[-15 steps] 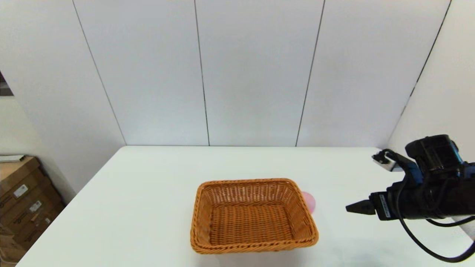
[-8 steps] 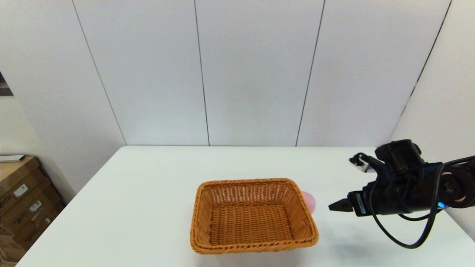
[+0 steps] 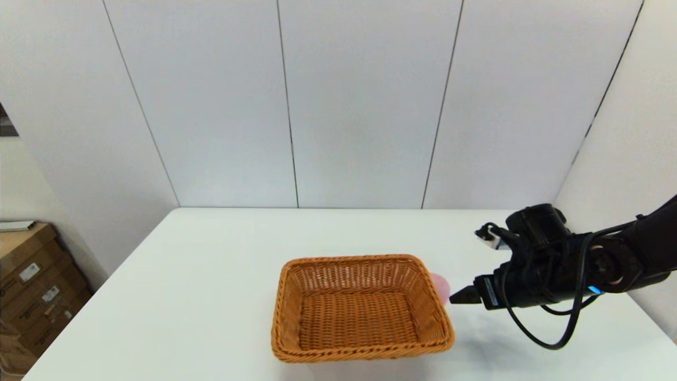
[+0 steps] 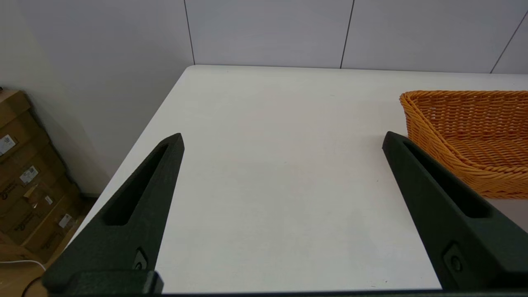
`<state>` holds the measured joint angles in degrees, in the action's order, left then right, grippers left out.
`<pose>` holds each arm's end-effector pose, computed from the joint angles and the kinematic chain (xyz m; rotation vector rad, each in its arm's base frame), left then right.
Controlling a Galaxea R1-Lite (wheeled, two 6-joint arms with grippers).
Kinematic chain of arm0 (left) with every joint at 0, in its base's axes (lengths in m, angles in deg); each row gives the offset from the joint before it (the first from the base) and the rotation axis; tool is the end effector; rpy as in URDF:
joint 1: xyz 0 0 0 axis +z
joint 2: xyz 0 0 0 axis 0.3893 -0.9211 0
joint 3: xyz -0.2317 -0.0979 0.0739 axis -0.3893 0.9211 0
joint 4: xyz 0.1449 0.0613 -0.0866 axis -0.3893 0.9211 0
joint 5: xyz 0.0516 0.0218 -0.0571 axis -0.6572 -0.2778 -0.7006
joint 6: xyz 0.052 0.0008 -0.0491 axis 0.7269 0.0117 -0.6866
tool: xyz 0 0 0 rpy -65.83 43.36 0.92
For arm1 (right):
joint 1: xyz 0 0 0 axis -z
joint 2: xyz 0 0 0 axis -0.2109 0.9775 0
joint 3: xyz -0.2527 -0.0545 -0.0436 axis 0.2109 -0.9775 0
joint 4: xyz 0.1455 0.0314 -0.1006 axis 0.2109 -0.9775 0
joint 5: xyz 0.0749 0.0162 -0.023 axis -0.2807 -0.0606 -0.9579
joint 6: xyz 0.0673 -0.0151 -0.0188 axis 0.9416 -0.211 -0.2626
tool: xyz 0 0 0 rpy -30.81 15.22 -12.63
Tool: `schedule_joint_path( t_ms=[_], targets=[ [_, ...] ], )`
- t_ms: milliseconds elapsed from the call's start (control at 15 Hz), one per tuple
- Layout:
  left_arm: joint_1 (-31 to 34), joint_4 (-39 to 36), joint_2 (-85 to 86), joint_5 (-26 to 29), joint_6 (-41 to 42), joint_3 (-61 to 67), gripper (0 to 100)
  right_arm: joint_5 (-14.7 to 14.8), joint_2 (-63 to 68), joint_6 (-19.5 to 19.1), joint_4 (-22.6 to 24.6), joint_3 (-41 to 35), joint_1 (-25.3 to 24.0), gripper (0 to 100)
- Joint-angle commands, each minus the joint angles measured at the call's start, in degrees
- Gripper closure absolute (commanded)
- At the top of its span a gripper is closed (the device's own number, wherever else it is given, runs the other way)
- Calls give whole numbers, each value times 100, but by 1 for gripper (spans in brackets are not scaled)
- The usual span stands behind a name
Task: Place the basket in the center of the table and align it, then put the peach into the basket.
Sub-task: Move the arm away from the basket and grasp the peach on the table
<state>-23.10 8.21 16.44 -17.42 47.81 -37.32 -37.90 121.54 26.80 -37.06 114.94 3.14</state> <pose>0.0522 0.0019 0.0754 -0.0440 -0.0010 0.0250 0.3017 0.0656 -0.0038 0.0914 1.0681 0.3374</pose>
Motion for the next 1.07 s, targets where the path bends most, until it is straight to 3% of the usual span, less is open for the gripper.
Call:
schedule_joint_path(
  t_ms=[67,1067],
  targets=[
    [1,4,1,4,-3,0,0,-4,397,43,2,260,-63,0],
    [1,4,1,-14,-90,0,0,4,854,174,63,708,-415,0]
  ],
)
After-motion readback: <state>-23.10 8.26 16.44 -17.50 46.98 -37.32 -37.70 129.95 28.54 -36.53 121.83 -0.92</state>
